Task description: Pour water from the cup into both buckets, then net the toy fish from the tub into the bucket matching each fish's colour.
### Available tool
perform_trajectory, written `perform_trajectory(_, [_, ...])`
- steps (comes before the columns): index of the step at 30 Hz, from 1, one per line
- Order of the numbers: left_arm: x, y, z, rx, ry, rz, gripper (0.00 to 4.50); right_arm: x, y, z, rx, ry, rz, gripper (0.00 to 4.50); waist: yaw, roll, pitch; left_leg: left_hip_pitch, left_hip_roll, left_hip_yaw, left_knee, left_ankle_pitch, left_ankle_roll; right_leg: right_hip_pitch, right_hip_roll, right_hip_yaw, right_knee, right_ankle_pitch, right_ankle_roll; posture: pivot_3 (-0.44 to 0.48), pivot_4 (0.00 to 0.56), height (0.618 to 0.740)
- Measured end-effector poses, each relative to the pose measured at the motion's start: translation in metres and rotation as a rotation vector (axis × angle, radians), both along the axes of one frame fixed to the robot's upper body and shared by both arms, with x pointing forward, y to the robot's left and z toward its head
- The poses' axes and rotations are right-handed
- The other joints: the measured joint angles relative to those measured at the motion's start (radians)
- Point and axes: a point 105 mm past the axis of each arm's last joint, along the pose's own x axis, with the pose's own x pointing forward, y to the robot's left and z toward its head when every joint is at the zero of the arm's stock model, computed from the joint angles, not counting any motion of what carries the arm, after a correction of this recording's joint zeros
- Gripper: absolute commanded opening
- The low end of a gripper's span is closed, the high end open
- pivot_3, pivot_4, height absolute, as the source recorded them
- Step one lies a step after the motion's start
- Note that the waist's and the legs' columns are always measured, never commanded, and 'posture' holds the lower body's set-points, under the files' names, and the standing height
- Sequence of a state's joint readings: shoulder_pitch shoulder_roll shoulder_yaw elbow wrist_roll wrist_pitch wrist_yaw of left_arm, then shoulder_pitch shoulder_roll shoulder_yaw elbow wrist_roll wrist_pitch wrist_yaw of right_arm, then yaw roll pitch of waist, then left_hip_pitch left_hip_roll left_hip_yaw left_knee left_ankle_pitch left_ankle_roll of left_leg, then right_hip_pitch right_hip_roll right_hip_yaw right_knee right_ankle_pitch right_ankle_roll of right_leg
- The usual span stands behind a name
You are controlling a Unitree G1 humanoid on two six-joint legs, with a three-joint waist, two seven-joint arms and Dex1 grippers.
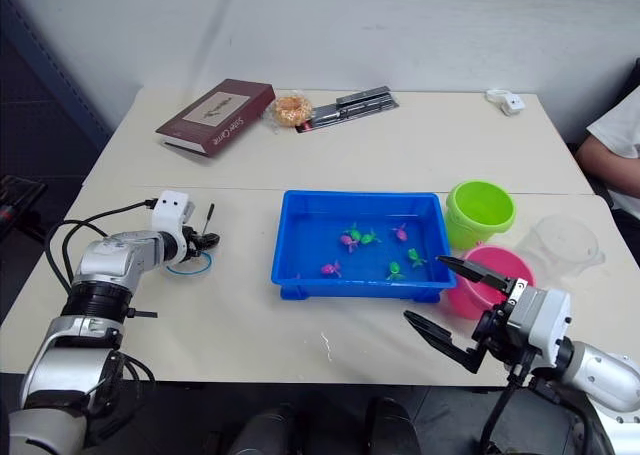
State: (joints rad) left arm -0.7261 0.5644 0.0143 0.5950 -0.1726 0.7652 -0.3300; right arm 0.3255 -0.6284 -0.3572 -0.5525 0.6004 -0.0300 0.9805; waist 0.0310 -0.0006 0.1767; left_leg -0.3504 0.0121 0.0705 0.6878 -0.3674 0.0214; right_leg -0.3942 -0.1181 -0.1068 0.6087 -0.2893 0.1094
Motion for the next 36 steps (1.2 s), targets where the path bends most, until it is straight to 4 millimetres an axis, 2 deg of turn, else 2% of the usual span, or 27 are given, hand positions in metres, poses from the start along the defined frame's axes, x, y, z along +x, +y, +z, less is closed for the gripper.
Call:
perform_trajectory(3, [-0.001,0.0,-0.002,-0.014,-0.024,0.004,0.28,0.002,-0.004,0.001,-0.009,0.003,-0.024,4.5,0.0,0.0,0.0,0.0,0.0,0.0,0.0,0.0,0.0,0.0,0.0,0.0,0.001,0.0,0.0,0.0,0.15,0.74])
perform_trajectory(4, [-0.002,0.0,-0.002,-0.016,-0.029,0.002,0.07,0.002,-0.004,0.001,-0.012,0.002,-0.027,4.5,0.0,0.0,0.0,0.0,0.0,0.0,0.0,0.0,0.0,0.0,0.0,0.0,0.001,0.0,0.0,0.0,0.15,0.74])
perform_trajectory(6, [-0.006,0.001,-0.003,-0.023,-0.046,-0.003,0.07,0.002,-0.007,0.003,-0.029,0.001,-0.032,4.5,-0.002,0.0,0.0,0.0,0.0,0.0,0.001,0.0,0.0,0.0,0.0,0.0,0.001,0.0,0.0,0.0,0.15,0.74])
perform_trajectory(9, [-0.017,-0.001,-0.004,-0.125,-0.081,-0.052,0.07,0.003,-0.01,0.006,-0.057,0.003,-0.034,4.5,-0.006,0.0,0.0,-0.001,0.001,-0.001,0.001,0.0,0.0,-0.001,0.0,0.0,0.0,0.0,0.0,0.0,0.15,0.74])
perform_trajectory(11, [-0.023,-0.007,0.006,-0.203,-0.135,-0.133,0.07,0.004,-0.01,0.008,-0.07,0.005,-0.025,4.5,-0.006,-0.002,0.001,-0.002,0.002,-0.001,0.002,0.0,0.0,-0.001,0.0,-0.001,0.001,0.0,0.0,0.0,0.15,0.74])
perform_trajectory(12, [-0.027,-0.009,0.016,-0.222,-0.175,-0.2,0.07,0.006,-0.009,0.01,-0.072,0.007,-0.016,4.5,-0.007,-0.003,0.002,-0.003,0.002,-0.001,0.003,0.0,0.0,-0.002,0.0,-0.001,0.001,0.0,0.0,0.0,0.15,0.74])
perform_trajectory(15, [-0.044,-0.016,0.081,-0.139,-0.375,-0.542,0.07,0.009,0.004,0.022,-0.134,0.028,0.07,4.5,-0.009,-0.004,0.003,-0.003,0.003,-0.001,0.005,-0.001,-0.001,-0.002,0.0,0.0,0.002,0.0,-0.001,0.0,0.15,0.74])
perform_trajectory(17, [-0.055,-0.026,0.108,-0.046,-0.432,-0.748,0.07,0.014,0.015,0.036,-0.155,0.034,0.124,4.5,-0.009,-0.002,0.003,-0.002,0.003,-0.001,0.006,-0.001,-0.001,-0.002,-0.001,-0.001,0.002,0.0,-0.001,0.0,0.15,0.74])
perform_trajectory(19, [-0.063,-0.041,0.122,-0.01,-0.45,-0.915,0.07,0.022,0.023,0.047,-0.181,0.04,0.141,4.5,-0.005,-0.001,0.002,-0.003,0.002,-0.003,0.007,-0.002,0.0,-0.001,-0.001,-0.001,0.002,-0.001,-0.001,0.0,0.15,0.74])
perform_trajectory(21, [-0.075,-0.056,0.12,-0.033,-0.394,-1.071,0.07,0.031,0.028,0.049,-0.209,0.078,0.12,4.5,-0.003,-0.001,0.003,-0.005,0.003,-0.005,0.008,-0.002,0.0,-0.002,-0.001,-0.001,0.002,-0.001,-0.002,0.0,0.15,0.74])
perform_trajectory(24, [-0.097,-0.09,0.113,-0.032,-0.267,-1.355,0.07,0.045,0.036,0.043,-0.252,0.171,0.087,4.5,-0.004,-0.002,0.003,-0.009,0.002,-0.005,0.011,-0.003,0.002,-0.003,-0.001,-0.003,0.001,0.0,-0.001,0.0,0.15,0.74])
perform_trajectory(27, [-0.11,-0.126,0.111,0.017,-0.22,-1.555,0.07,0.046,0.052,0.037,-0.264,0.238,0.157,4.5,-0.005,-0.002,0.003,-0.009,0.001,-0.004,0.011,-0.003,0.003,-0.003,0.0,-0.003,0.001,0.0,0.0,0.0,0.15,0.74])
perform_trajectory(33, [-0.111,-0.167,0.101,0.018,-0.188,-1.656,0.07,0.05,0.069,0.023,-0.289,0.321,0.214,4.5,-0.006,-0.003,0.004,-0.01,0.002,-0.004,0.012,-0.003,0.003,-0.003,0.001,-0.003,0.001,0.0,0.0,0.0,0.15,0.74])
perform_trajectory(36, [-0.109,-0.176,0.1,0.027,-0.185,-1.658,0.07,0.051,0.074,0.016,-0.32,0.352,0.233,4.5,-0.007,-0.003,0.004,-0.01,0.002,-0.004,0.012,-0.003,0.003,-0.004,0.001,-0.003,0.001,0.0,0.0,0.0,0.15,0.74])
